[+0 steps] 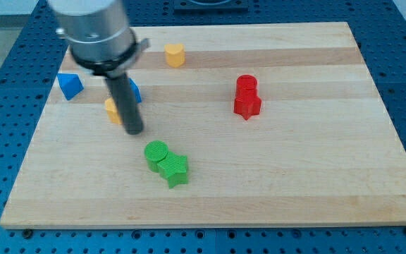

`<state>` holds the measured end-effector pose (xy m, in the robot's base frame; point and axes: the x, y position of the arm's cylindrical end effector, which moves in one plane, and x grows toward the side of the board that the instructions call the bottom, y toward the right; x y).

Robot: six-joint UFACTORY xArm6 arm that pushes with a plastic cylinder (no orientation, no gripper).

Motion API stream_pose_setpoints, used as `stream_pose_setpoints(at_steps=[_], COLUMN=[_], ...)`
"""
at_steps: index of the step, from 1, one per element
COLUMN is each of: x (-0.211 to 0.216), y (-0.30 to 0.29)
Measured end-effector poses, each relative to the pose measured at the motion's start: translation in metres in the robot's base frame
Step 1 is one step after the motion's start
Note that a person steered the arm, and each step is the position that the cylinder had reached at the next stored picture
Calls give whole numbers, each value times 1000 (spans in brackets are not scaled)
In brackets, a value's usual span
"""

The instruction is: Move the yellow hexagon to the left into yellow heart

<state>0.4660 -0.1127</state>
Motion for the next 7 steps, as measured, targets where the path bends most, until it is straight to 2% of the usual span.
stream_pose_setpoints(at_steps=[1,4,6,7], x=[-1,-51,-15,-17], y=[14,-75,-102,-140])
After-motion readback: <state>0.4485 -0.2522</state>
